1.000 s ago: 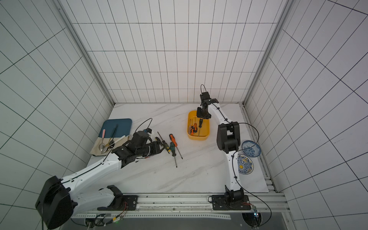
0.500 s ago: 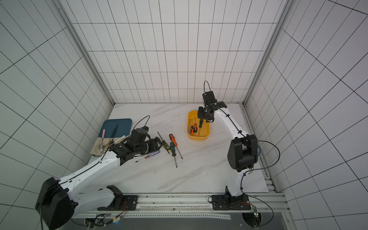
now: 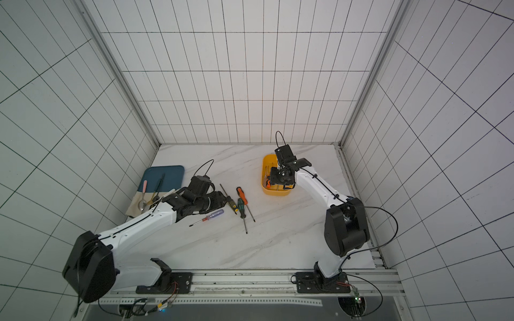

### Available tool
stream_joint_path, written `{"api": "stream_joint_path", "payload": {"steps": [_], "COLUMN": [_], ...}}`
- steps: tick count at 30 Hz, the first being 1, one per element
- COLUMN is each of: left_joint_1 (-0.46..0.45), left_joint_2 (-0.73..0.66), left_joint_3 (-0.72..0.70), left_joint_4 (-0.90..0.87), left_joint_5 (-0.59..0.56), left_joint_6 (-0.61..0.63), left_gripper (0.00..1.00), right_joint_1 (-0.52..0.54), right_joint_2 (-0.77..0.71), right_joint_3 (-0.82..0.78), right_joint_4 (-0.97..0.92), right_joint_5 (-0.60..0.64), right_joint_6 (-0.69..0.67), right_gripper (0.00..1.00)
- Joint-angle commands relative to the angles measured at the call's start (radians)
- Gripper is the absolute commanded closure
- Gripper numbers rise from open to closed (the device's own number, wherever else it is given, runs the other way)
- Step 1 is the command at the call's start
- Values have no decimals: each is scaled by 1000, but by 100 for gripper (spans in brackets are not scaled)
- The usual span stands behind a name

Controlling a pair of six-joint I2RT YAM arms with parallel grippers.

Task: Put the screwdriver on the desktop into the storage box
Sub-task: Pick up the screwdriver from the center of the board.

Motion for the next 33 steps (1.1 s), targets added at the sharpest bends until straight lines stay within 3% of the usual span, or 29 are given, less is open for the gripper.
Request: {"api": "stream_joint_path", "payload": {"steps": [1,17,33], "left_joint_1": [6,60,95], "left_joint_2": [-1,-110,-155], "left_joint_3": [7,-107,-159], "left_joint_4": [15,33,55], "left_joint_5": [-15,9,48], "left_joint_6": [-6,-53,-63], "left_gripper": [40,40,40], "right_joint_1": [45,223,253], "right_joint_2": [-22,174,387], "right_joint_3": [-32,51,200], "right_joint_4": [27,45,10], "right_joint_5": [-14,-41,-67], "right_joint_6": [2,-33,-50], "right_gripper": [58,58,60]}}
